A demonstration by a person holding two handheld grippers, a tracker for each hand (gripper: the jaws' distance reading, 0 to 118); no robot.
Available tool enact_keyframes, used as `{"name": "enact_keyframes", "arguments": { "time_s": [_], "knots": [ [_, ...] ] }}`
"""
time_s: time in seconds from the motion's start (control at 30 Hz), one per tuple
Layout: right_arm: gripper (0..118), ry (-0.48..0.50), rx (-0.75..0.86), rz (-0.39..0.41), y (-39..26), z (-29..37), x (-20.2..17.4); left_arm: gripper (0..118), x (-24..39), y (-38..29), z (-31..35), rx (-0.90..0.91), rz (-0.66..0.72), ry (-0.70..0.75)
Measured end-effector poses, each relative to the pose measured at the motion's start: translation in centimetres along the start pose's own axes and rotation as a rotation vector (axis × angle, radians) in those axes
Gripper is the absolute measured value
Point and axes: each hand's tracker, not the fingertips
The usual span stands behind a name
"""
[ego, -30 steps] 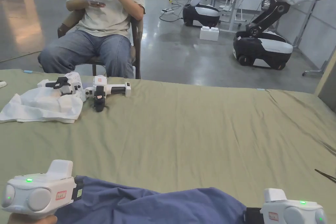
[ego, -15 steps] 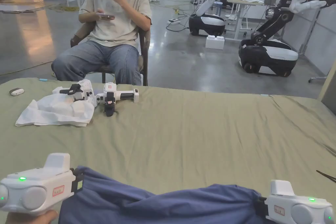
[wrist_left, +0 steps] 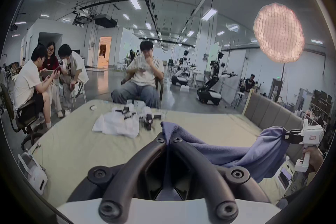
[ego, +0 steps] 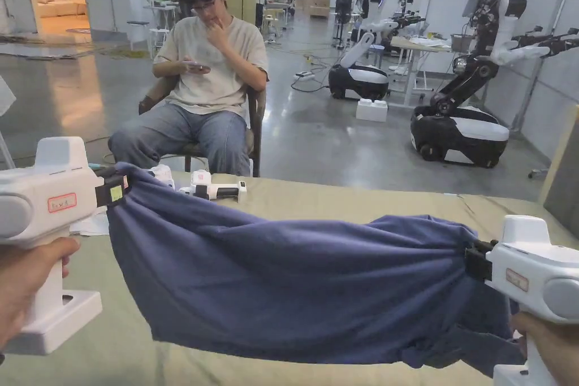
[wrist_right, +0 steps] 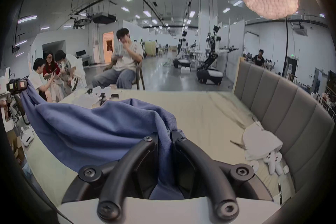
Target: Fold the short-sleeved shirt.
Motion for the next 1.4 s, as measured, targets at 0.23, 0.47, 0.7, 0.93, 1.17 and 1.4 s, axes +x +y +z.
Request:
{"name": "enact_keyframes", "arguments": {
  "time_s": [0.23,0.47,0.7,0.93,1.17,1.4],
  "knots": [
    [11,0.006,0.055,-0.022,5.1,0.0,0.0,0,0.2,5.2,-0.8,0.043,-0.037,0.011],
    [11,0.009,0.056,-0.025,8.4,-2.4,-1.1,0,-0.2,7.5,-4.0,0.039,-0.065,0.040],
    [11,-0.002,0.064,0.024,11.5,-5.6,-1.6,0,-0.5,9.2,-7.0,0.044,-0.095,0.061],
    [11,0.006,0.050,0.066,10.4,-8.1,-1.9,0,-0.9,7.0,-8.7,0.029,-0.088,0.074],
    [11,-0.005,-0.027,0.073,2.2,-9.6,-1.5,0,-1.7,-2.0,-8.5,-0.061,-0.051,0.072],
    [12,-0.015,-0.129,0.075,-8.9,-7.6,-1.6,0,-1.9,-13.4,-4.3,-0.166,0.014,0.072]
  ]
}}
